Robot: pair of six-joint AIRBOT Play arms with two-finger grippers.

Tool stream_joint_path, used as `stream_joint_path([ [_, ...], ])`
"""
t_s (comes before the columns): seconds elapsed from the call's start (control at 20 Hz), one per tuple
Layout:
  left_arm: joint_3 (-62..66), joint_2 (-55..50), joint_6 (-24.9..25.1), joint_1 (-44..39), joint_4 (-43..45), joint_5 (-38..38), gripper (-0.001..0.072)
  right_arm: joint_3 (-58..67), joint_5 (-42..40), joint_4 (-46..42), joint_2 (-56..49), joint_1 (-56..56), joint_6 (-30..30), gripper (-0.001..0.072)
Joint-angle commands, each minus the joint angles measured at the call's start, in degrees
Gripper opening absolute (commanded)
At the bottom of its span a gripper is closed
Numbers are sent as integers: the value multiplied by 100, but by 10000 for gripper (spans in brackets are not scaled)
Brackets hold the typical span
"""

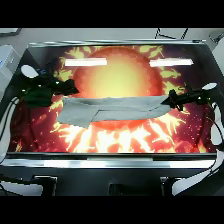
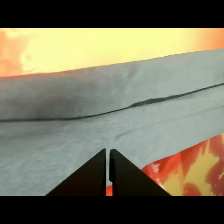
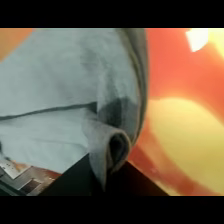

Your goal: Fold the clothes and pants, and hang the long-sleeved shirts on hangers.

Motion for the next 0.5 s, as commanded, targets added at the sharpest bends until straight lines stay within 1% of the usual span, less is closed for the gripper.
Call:
stream_joint_path([
  [0.0, 2, -328, -286, -1106, -162, 1191, 27, 4, 208, 514, 848, 273, -258, 38],
  [0.1, 2, -737, -695, -1692, -164, 1447, 26, 4, 358, 507, 1523, 540, -225, 38],
  [0.2, 2, -1123, -1121, -2072, -308, 1469, 26, 4, 435, 509, 2199, 804, -85, 38],
  [0.3, 2, -1491, -1152, -2402, -984, 1716, 26, 4, 424, 511, 2796, 1064, 59, 39],
  [0.4, 2, -1832, -1154, -2745, -1834, 2297, 25, 4, 428, 509, 3270, 1318, 275, 39],
  [0.45, 2, -2004, -1152, -2931, -2455, 2660, 25, 4, 426, 501, 3445, 1436, 398, 39],
])
